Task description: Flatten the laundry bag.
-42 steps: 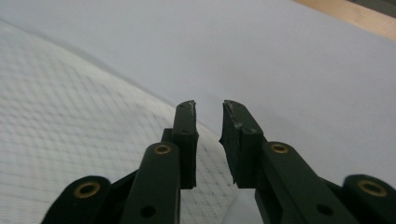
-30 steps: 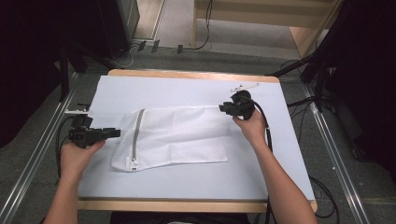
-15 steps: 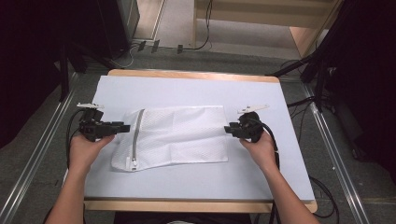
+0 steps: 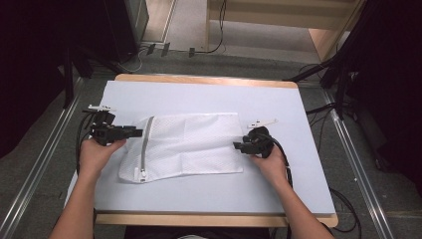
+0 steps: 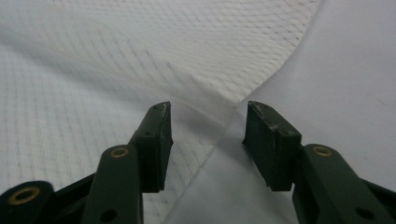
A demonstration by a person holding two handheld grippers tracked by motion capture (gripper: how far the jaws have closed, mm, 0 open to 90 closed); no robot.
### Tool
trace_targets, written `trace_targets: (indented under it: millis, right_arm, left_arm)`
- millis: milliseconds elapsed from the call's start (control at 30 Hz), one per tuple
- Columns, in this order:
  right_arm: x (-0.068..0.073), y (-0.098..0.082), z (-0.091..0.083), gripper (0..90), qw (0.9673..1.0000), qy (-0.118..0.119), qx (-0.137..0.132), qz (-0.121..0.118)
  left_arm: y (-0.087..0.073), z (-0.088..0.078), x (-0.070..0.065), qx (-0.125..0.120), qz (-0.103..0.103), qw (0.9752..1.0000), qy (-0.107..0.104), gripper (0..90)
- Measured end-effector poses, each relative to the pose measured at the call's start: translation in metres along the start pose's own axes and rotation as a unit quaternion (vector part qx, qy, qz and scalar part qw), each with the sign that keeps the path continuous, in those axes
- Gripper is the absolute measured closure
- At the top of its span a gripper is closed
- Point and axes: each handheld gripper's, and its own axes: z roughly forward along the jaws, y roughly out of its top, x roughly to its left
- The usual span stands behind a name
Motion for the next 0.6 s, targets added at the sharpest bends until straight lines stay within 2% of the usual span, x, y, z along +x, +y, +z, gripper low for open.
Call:
trace_targets:
  millis: [67, 100, 133, 167, 233, 267, 333, 433, 467, 533, 567, 600]
  right_arm:
    - [0.0, 0.003, 0.002, 59.2, 1.0, -0.004, 0.002, 0.002]
    - [0.001, 0.007, 0.004, 70.5, 0.9999, -0.013, 0.011, -0.004]
    - [0.001, 0.007, 0.004, 70.5, 0.9999, -0.013, 0.011, -0.004]
    - [0.002, 0.009, 0.005, 77.9, 0.9998, -0.013, 0.017, -0.007]
    - [0.003, 0.011, 0.005, 87.9, 0.9995, -0.007, 0.031, -0.003]
    - [0.002, 0.012, 0.004, 90.0, 0.9993, -0.001, 0.037, 0.001]
    - [-0.004, 0.013, -0.004, 90.0, 0.9991, 0.021, 0.035, 0.015]
    - [-0.009, 0.013, -0.011, 90.0, 0.9988, 0.029, 0.031, 0.024]
    - [-0.015, 0.012, -0.017, 90.0, 0.9982, 0.035, 0.037, 0.031]
    - [-0.019, 0.01, -0.02, 90.0, 0.9982, 0.036, 0.037, 0.03]
    - [-0.027, 0.006, -0.026, 90.0, 0.9975, 0.038, 0.044, 0.04]
    - [-0.027, 0.006, -0.026, 90.0, 0.9975, 0.038, 0.044, 0.04]
  left_arm:
    - [0.0, 0.001, 0.0, 0.002, 0.0, 1.0, 0.001, 52.3]
    - [0.0, 0.001, 0.001, 0.001, -0.001, 1.0, 0.001, 52.1]
    - [0.0, 0.001, 0.001, 0.001, -0.001, 1.0, 0.001, 51.9]
    - [0.0, 0.001, 0.001, 0.002, -0.001, 1.0, 0.002, 51.9]
    - [0.0, 0.001, 0.001, 0.002, -0.002, 1.0, 0.003, 51.7]
    - [0.0, 0.001, 0.001, 0.002, -0.002, 1.0, 0.004, 51.5]
    - [0.0, 0.0, 0.002, 0.002, -0.002, 1.0, 0.006, 51.3]
    - [-0.001, 0.0, 0.002, 0.002, -0.003, 1.0, 0.006, 51.3]
    - [-0.001, 0.0, 0.002, 0.002, -0.003, 1.0, 0.007, 51.2]
    - [-0.001, 0.001, 0.002, 0.003, -0.003, 1.0, 0.007, 51.2]
    - [-0.001, 0.001, 0.002, 0.003, -0.003, 1.0, 0.006, 51.1]
    - [-0.001, 0.002, 0.002, 0.005, -0.001, 1.0, 0.007, 51.1]
